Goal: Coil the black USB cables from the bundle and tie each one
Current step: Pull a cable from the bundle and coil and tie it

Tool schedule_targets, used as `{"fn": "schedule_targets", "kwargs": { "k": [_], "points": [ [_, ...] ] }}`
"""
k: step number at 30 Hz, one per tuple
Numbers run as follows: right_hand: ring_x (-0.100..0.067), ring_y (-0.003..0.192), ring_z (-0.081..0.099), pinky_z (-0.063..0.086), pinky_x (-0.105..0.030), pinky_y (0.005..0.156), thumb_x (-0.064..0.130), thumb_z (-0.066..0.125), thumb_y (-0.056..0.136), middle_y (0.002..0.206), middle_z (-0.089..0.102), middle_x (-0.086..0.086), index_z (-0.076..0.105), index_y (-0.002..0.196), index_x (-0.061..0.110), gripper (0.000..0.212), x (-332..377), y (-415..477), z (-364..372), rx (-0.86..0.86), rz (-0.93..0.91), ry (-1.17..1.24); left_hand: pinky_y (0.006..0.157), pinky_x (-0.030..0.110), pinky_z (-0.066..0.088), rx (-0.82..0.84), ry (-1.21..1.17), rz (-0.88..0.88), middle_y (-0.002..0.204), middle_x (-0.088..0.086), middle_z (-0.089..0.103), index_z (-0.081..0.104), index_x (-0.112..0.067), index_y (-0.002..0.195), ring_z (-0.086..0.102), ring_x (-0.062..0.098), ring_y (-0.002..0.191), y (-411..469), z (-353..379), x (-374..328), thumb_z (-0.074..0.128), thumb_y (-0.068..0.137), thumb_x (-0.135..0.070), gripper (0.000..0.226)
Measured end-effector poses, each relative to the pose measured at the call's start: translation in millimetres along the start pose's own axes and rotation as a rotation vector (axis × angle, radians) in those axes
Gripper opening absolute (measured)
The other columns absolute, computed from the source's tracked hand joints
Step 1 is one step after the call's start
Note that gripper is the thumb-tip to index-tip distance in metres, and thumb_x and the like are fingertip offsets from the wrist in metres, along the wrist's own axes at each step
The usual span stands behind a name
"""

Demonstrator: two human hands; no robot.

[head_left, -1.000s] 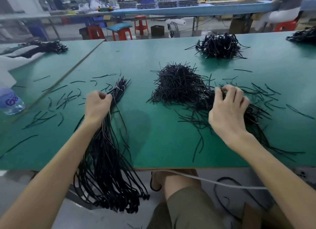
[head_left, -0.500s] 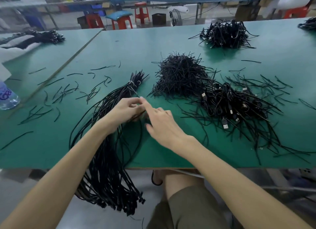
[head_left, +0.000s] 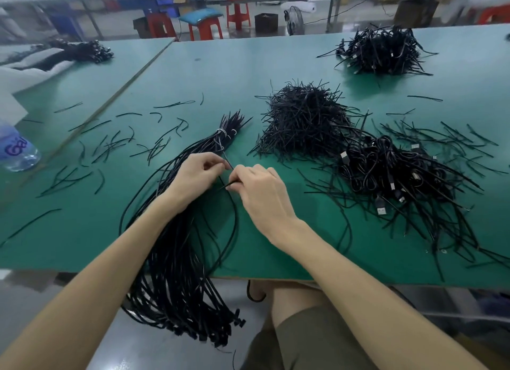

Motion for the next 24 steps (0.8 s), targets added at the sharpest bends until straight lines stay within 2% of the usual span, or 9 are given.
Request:
{"fn": "schedule_targets", "kwargs": {
  "k": [2, 4, 8, 11, 14, 17, 19, 21, 24],
  "points": [
    [-0.02, 0.082, 0.058, 0.042, -0.035, 0.082, 0.021, 0.06, 0.099, 0.084, 0.07, 0.001, 0.065, 0.092, 0.01, 0.015, 2, -6, -9, -0.093, -0.074, 0.016, 0.063, 0.043, 0.048, -0.07, 0.025, 0.006, 0.084, 0.024, 0.069, 0.076, -0.021, 0.089, 0.052, 0.023, 0.069, 4, -1, 2, 0.061, 0.096, -0.01, 0.02],
    [-0.012, 0.077, 0.057, 0.046, -0.033, 0.077, 0.023, 0.058, 0.097, 0.079, 0.069, 0.004, 0.066, 0.089, 0.01, 0.017, 4, -15, -22, -0.257, -0.043, 0.206, 0.061, 0.04, 0.048, -0.113, 0.037, 0.007, 0.084, 0.024, 0.069, 0.077, -0.022, 0.087, 0.051, 0.022, 0.068, 6, -2, 4, 0.061, 0.094, -0.012, 0.02],
    [-0.01, 0.065, 0.065, 0.054, -0.027, 0.065, 0.011, 0.062, 0.097, 0.07, 0.068, 0.005, 0.063, 0.087, 0.016, 0.011, -20, -10, -50, -0.457, 0.314, 0.607, 0.055, 0.02, 0.041, -0.07, 0.079, 0.012, 0.071, 0.006, 0.066, 0.078, -0.027, 0.086, 0.048, 0.006, 0.058, 6, -1, 5, 0.064, 0.095, -0.016, 0.02],
    [-0.011, 0.059, 0.063, 0.054, -0.029, 0.065, 0.01, 0.062, 0.099, 0.067, 0.069, 0.001, 0.061, 0.086, 0.015, 0.014, -55, 2, -70, -0.6, 0.593, 0.707, 0.055, 0.016, 0.041, -0.024, 0.08, 0.02, 0.069, -0.005, 0.066, 0.079, -0.028, 0.087, 0.049, 0.004, 0.056, 4, 2, 4, 0.065, 0.095, -0.017, 0.02],
    [-0.01, 0.058, 0.062, 0.054, -0.03, 0.065, 0.016, 0.061, 0.101, 0.067, 0.07, 0.001, 0.062, 0.086, 0.015, 0.015, -73, 2, -73, -0.581, 0.684, 0.713, 0.057, 0.012, 0.043, -0.013, -0.008, 0.001, 0.069, -0.006, 0.069, 0.08, -0.024, 0.09, 0.053, 0.004, 0.056, 3, 1, 4, 0.064, 0.096, -0.014, 0.02],
    [-0.01, 0.069, 0.066, 0.053, -0.029, 0.069, 0.02, 0.063, 0.1, 0.079, 0.071, 0.0, 0.066, 0.091, 0.015, 0.01, -75, -2, -61, -0.319, 0.646, 0.589, 0.058, 0.011, 0.044, -0.012, -0.021, -0.009, 0.068, -0.006, 0.069, 0.079, -0.022, 0.091, 0.055, 0.006, 0.057, 4, 2, 5, 0.064, 0.097, -0.015, 0.018],
    [-0.017, 0.094, 0.062, 0.052, -0.032, 0.086, 0.017, 0.066, 0.097, 0.102, 0.066, -0.004, 0.07, 0.101, 0.019, 0.006, -70, -5, -52, -0.114, 0.565, 0.426, 0.061, 0.013, 0.046, 0.007, -0.01, 0.0, 0.07, -0.004, 0.071, 0.079, -0.023, 0.09, 0.056, 0.007, 0.058, 3, 4, 5, 0.063, 0.097, -0.016, 0.019],
    [-0.023, 0.116, 0.044, 0.039, -0.035, 0.104, 0.018, 0.071, 0.092, 0.122, 0.049, -0.003, 0.067, 0.117, 0.021, 0.025, -55, -9, -47, 0.026, 0.429, 0.105, 0.063, 0.014, 0.047, 0.017, 0.006, 0.013, 0.074, -0.001, 0.073, 0.079, -0.024, 0.09, 0.057, 0.007, 0.058, 2, 5, 6, 0.063, 0.097, -0.015, 0.02],
    [-0.03, 0.129, 0.035, 0.026, -0.046, 0.106, 0.01, 0.076, 0.075, 0.139, 0.041, -0.006, 0.054, 0.131, 0.018, 0.061, -9, -22, -39, 0.098, 0.035, -0.399, 0.066, 0.021, 0.048, 0.017, 0.013, 0.025, 0.072, 0.001, 0.071, 0.079, -0.02, 0.091, 0.056, 0.009, 0.058, 2, 6, 5, 0.062, 0.097, -0.012, 0.02]
  ]
}}
Point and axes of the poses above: each hand's wrist, its own y-axis towards the middle knuckle, its own z-axis out of the palm, x = y × z, the point moved 3 cm from there along y, towards the middle knuckle
